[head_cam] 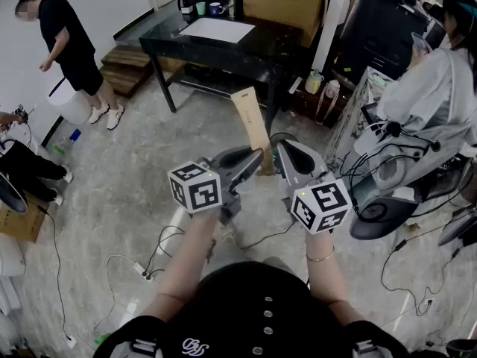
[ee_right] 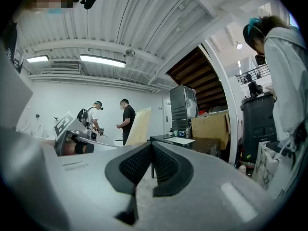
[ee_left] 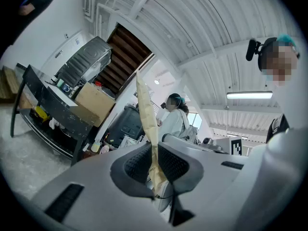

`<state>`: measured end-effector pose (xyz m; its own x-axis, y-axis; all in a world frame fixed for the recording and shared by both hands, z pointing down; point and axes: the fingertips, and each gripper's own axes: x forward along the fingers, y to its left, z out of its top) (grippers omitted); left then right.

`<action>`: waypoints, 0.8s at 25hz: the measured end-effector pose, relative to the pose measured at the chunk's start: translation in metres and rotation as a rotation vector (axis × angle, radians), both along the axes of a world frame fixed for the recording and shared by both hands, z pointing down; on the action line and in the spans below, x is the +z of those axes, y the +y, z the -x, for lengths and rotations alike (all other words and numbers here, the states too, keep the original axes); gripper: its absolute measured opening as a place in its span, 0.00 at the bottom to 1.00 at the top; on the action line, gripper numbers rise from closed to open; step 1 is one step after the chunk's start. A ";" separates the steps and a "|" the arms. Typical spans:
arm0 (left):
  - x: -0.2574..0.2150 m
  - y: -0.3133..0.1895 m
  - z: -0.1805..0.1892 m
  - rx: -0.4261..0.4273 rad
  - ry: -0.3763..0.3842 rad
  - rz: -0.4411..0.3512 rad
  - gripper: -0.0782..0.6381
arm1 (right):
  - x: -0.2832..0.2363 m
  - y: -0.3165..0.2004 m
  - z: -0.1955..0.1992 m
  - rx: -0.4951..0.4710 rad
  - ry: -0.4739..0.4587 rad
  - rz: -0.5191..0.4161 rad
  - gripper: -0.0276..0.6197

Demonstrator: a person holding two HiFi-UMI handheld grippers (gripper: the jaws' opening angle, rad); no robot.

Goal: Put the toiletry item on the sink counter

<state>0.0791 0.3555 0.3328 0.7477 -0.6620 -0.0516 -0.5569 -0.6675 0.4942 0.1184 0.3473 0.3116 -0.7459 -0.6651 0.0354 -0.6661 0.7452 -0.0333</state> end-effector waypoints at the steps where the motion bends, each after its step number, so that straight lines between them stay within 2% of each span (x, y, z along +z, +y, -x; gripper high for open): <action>1: 0.000 0.000 0.001 -0.002 -0.002 0.000 0.17 | 0.000 0.000 0.001 -0.001 0.000 0.001 0.05; 7: 0.000 0.000 0.003 -0.007 -0.026 -0.001 0.17 | 0.000 -0.001 0.002 0.001 -0.001 0.007 0.05; 20: 0.004 -0.003 0.002 -0.004 -0.024 0.004 0.17 | 0.007 -0.005 0.003 0.001 0.005 0.014 0.05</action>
<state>0.0768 0.3525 0.3365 0.7461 -0.6651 -0.0311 -0.5711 -0.6634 0.4835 0.1154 0.3428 0.3188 -0.7447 -0.6656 0.0484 -0.6673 0.7437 -0.0408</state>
